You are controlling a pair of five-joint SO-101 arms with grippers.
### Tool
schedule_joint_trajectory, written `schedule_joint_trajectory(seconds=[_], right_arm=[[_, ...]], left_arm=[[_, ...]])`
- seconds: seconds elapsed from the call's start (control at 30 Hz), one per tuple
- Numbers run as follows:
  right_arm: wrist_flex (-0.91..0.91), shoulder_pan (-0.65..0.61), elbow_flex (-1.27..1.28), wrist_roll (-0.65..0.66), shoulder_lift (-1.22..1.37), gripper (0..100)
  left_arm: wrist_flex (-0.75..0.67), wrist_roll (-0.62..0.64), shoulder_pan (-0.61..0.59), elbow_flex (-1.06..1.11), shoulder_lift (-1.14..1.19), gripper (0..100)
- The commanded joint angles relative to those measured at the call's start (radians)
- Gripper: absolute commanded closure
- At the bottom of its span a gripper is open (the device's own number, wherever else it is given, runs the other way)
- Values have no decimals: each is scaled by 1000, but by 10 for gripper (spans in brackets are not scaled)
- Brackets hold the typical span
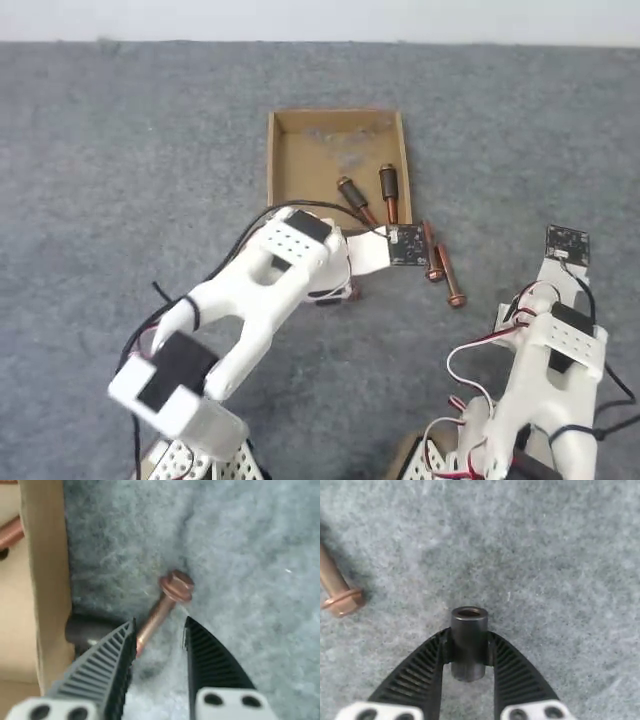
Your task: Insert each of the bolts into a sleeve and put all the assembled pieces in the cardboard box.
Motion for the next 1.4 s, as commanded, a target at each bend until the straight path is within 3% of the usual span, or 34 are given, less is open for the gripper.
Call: schedule_joint_trajectory(seconds=[0.0,0.47,0.67,0.97,1.23,1.37], right_arm=[[-16,-12,-8,18,-35,993],[-16,-13,-8,18,-35,993],[-16,-13,-8,18,-35,993],[-18,-13,-8,15,-35,993],[-18,-13,-6,11,-35,993],[-18,-13,-6,11,-35,993]], left_arm=[[-15,-9,-8,-114,63,852],[-21,52,37,-163,141,854],[-21,57,72,-148,141,941],[-18,71,83,-145,141,989],[-117,489,87,-154,130,989],[-114,634,104,-179,130,989]])
